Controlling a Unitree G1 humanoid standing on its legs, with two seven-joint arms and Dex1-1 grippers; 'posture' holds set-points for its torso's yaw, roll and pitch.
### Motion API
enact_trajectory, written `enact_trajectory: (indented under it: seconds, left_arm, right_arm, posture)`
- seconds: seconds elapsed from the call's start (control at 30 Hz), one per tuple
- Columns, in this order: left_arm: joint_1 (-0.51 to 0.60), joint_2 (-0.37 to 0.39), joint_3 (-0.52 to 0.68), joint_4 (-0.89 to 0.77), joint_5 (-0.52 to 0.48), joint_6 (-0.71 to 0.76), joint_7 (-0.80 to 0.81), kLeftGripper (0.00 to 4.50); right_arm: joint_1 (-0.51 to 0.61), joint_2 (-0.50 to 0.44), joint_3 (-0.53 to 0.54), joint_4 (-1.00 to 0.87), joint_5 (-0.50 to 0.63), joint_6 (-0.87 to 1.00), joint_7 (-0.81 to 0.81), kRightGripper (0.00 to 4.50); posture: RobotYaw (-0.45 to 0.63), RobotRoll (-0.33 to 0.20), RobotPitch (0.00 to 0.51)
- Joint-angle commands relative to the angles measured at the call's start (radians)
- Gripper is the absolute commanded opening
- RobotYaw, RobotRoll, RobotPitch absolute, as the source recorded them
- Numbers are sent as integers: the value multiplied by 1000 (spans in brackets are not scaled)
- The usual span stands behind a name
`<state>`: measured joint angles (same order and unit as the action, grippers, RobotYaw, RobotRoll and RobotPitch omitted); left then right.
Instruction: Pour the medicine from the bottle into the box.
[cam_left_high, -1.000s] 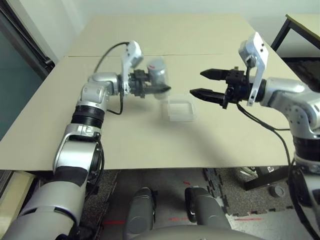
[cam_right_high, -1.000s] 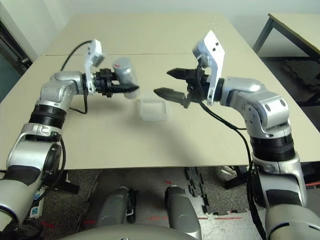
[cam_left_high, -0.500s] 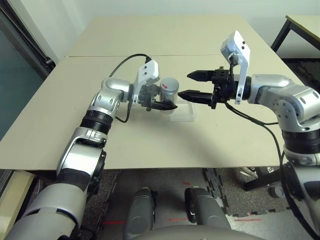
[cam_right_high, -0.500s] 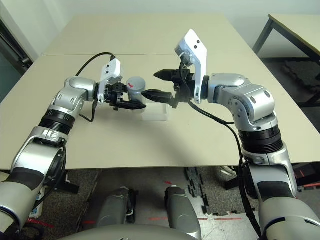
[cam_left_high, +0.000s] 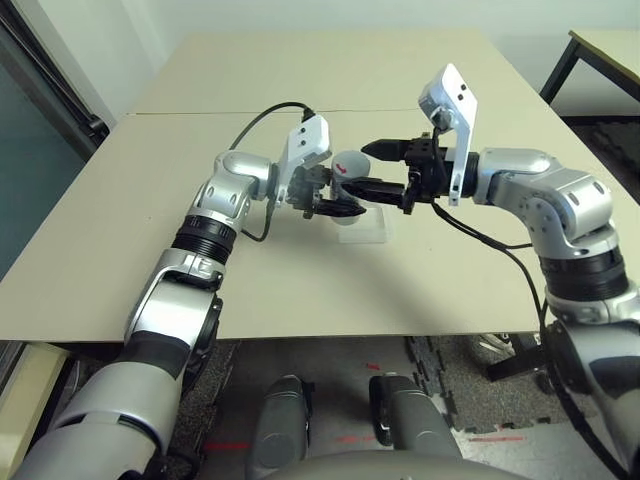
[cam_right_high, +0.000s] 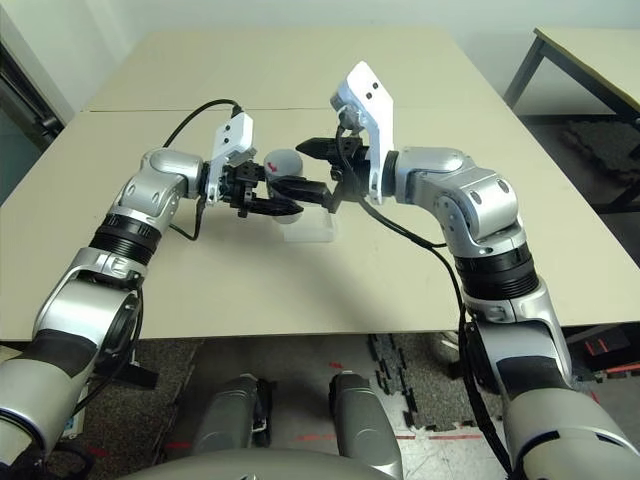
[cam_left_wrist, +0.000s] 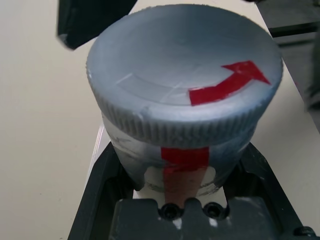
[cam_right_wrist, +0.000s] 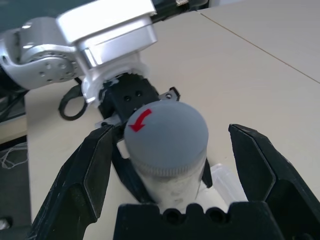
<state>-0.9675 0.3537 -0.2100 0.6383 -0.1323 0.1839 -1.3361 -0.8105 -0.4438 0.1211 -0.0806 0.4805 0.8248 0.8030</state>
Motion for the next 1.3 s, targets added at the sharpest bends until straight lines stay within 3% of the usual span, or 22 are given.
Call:
enact_trajectory:
  seconds: [0.03, 0.2, 0.27, 0.43, 0.63, 0.73, 1.1, 1.3]
  left_arm:
    - [2, -7, 0, -23, -4, 13, 4, 2493]
    - [3, -15, 5, -31, -11, 30, 16, 2493]
    - [7, -18, 9, -35, -14, 37, 20, 2493]
    - [14, -20, 23, -47, -24, 56, 32, 2493]
    - [25, -11, 29, -95, -43, 87, 25, 2493]
    - [34, -9, 23, -145, -56, 111, 14, 2493]
    - [72, -17, -12, -330, -89, 207, -4, 2493]
    - [103, -15, -23, -426, -110, 264, 6, 2493]
  right_arm:
    - [-15, 10, 18, 10, -19, -16, -2, 4500]
    - [-8, 19, 19, 7, -26, -22, 6, 4500]
    - [-6, 25, 14, 3, -23, -28, 7, 4126]
    - [-3, 31, 2, -1, -17, -44, 15, 2608]
    - [-2, 38, -23, 25, 39, -124, 133, 2609]
    - [-27, 2, -4, 91, 31, -199, 274, 2609]
    - [-273, 8, 64, 559, -69, -495, 725, 2609]
    - [-366, 73, 55, 795, -155, -676, 783, 2609]
  posture:
    - [-18, 0, 74]
    - [-15, 0, 75]
    - [-14, 0, 74]
    - [-12, 0, 74]
    - [-11, 0, 73]
    - [-11, 0, 71]
    - [35, 0, 90]
    - [58, 0, 99]
